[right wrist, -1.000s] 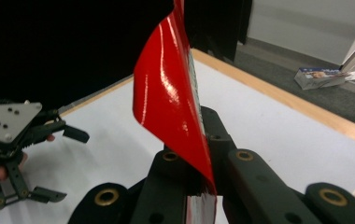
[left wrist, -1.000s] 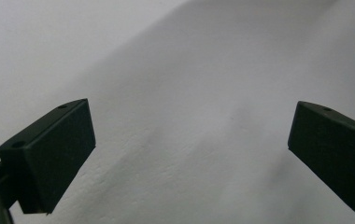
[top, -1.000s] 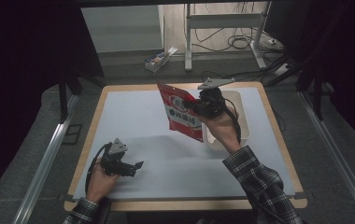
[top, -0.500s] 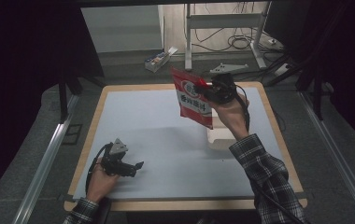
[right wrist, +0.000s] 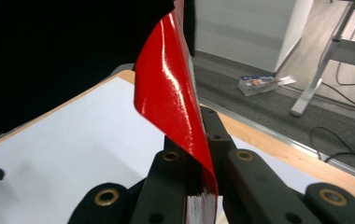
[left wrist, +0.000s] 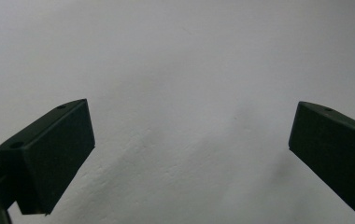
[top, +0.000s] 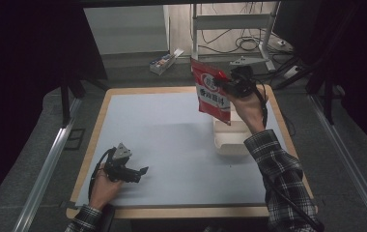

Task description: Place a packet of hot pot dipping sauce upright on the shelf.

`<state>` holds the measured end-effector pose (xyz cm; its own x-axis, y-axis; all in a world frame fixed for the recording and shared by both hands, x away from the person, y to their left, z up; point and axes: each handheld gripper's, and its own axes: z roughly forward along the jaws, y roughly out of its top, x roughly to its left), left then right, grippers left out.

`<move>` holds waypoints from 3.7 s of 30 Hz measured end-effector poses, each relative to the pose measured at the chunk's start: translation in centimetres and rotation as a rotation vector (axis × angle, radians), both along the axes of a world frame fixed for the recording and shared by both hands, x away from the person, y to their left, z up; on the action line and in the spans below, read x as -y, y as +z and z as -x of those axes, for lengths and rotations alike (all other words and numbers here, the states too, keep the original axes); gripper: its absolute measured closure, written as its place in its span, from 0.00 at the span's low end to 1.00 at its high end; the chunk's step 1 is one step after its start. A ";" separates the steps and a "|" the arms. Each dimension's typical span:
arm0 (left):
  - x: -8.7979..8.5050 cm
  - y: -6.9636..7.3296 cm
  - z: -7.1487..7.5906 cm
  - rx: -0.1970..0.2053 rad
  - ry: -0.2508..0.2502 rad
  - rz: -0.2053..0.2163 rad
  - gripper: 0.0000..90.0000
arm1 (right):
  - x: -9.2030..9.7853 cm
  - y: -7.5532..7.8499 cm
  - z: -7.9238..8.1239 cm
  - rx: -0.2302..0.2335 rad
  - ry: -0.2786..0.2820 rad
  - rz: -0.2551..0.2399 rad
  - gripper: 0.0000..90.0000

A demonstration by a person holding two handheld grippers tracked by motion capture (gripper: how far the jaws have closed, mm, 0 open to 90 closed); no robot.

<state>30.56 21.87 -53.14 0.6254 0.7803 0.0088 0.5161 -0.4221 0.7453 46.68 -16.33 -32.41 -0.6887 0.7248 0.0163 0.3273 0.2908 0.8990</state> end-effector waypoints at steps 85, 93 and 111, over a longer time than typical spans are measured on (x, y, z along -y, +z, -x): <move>0.4 -0.3 -0.1 -0.017 -0.019 -0.027 0.01 | 6.3 -7.3 -4.0 -0.106 -0.017 0.057 0.88; 0.5 -0.3 -0.1 -0.014 -0.022 -0.032 0.01 | 5.9 -8.7 -3.0 -0.117 0.006 0.149 0.93; 0.4 -0.4 -0.1 -0.022 -0.017 -0.033 0.01 | 7.1 -8.5 -5.7 -0.029 -0.002 0.211 0.96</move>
